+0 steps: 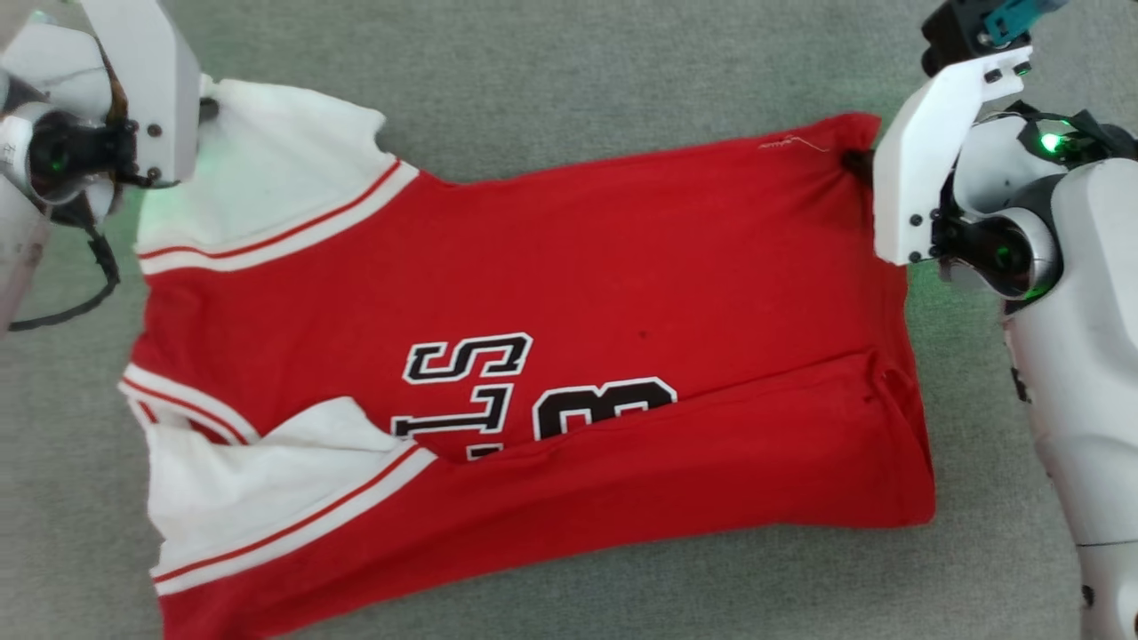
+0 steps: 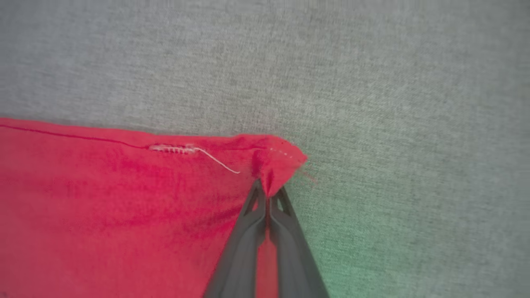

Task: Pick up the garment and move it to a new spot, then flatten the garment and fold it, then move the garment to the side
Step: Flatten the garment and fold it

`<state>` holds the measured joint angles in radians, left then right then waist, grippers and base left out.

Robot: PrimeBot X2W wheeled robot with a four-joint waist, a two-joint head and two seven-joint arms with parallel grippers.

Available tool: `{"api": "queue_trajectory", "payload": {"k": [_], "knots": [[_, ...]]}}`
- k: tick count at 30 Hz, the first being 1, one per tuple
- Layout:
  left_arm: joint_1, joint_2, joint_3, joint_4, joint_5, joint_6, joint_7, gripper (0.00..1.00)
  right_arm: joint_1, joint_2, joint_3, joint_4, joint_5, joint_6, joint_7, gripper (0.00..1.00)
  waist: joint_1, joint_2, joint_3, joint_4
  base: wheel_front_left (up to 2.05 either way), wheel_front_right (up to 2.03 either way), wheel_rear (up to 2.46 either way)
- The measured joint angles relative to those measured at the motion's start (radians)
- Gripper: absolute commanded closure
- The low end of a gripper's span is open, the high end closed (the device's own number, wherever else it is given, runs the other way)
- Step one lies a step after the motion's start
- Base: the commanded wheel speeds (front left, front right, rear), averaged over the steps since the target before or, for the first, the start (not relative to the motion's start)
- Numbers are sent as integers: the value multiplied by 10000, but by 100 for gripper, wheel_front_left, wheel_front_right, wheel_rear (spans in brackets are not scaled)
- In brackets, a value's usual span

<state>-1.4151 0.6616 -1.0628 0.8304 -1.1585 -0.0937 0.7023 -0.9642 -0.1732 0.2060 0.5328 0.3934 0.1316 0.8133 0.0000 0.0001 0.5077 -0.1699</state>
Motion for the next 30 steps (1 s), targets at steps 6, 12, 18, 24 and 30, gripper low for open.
{"api": "queue_trajectory", "payload": {"k": [6,12,18,24,30], "knots": [[27,-21,63,-161,-82,-198,-416,100,401,-589,295,-474,130,-2,-334,100,0,0,-463,327,0,0,0],[328,174,-4,-1183,-117,-293,-673,100,1372,-1352,514,-1381,422,-2,-353,100,0,0,-1071,736,0,0,0],[1126,805,-190,-2855,-151,56,-550,100,2776,-1912,291,-2539,640,-2,44,100,0,0,-1781,1157,0,0,0],[2243,1933,-322,-5582,-284,1223,-368,100,4432,-2406,-165,-3870,823,-2,773,100,0,0,-2509,1557,0,0,0],[3791,2901,-631,-7992,-646,2441,-343,100,6161,-2514,-696,-4838,926,-2,1392,100,0,0,-3110,1921,0,0,0]]}}
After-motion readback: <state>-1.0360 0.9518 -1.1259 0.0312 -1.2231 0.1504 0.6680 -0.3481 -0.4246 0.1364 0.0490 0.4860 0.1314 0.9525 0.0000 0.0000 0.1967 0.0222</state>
